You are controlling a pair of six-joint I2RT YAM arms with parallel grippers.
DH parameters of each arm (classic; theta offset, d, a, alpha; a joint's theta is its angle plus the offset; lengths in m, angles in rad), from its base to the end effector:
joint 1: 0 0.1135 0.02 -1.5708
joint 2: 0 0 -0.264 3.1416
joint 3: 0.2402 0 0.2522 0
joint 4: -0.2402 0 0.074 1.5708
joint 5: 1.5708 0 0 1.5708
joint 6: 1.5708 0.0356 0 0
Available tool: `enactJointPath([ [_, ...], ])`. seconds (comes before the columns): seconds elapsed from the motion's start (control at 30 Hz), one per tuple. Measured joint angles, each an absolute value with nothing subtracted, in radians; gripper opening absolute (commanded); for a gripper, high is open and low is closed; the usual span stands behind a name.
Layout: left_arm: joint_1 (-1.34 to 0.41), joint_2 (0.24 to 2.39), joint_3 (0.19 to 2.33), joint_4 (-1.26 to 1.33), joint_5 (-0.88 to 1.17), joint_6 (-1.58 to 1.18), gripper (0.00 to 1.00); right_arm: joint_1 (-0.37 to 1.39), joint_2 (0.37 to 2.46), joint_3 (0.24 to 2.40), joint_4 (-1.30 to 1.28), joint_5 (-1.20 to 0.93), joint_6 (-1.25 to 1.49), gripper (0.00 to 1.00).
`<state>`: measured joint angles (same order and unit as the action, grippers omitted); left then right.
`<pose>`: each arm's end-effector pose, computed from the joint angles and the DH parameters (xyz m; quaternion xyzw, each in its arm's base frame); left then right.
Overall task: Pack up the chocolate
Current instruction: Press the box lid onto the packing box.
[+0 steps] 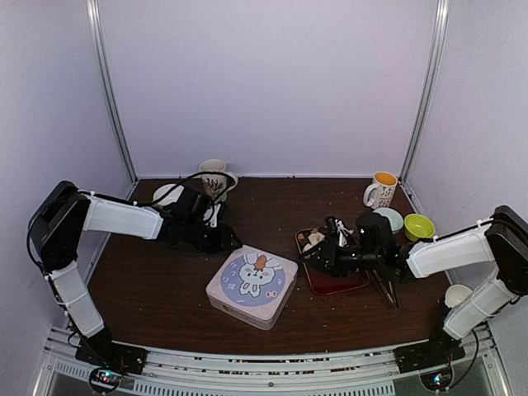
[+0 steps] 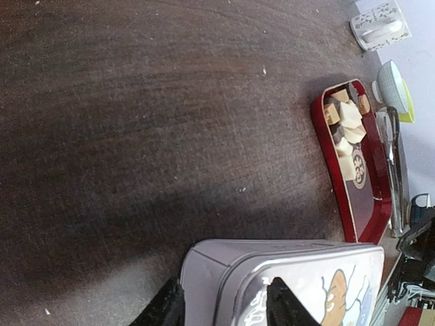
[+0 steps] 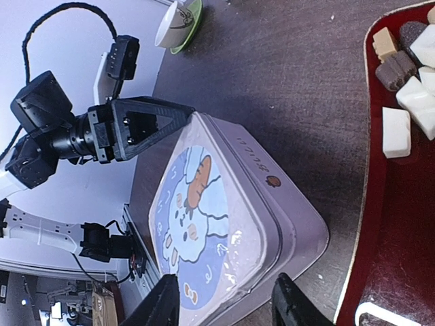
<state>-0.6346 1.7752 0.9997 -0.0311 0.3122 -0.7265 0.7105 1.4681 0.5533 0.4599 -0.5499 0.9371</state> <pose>0.2876 -0.2253 0.1655 0.0158 0.9183 -0.3439 0.1955 0.2029 0.1991 0.1727 -0.0505 0.8275 0.5304 0.1772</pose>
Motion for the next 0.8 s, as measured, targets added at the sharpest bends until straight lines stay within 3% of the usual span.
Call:
enactJointPath([
  [0.63,-0.635,1.781,0.966,-0.005,0.375,-0.739,0.44,0.706,1.768,0.603,0.682,-0.631,1.076,0.42],
  [0.8,-0.63,1.781,0.942,0.042,0.38,-0.748,0.43,0.7,1.812,0.603,0.767,-0.65,1.134,0.35],
])
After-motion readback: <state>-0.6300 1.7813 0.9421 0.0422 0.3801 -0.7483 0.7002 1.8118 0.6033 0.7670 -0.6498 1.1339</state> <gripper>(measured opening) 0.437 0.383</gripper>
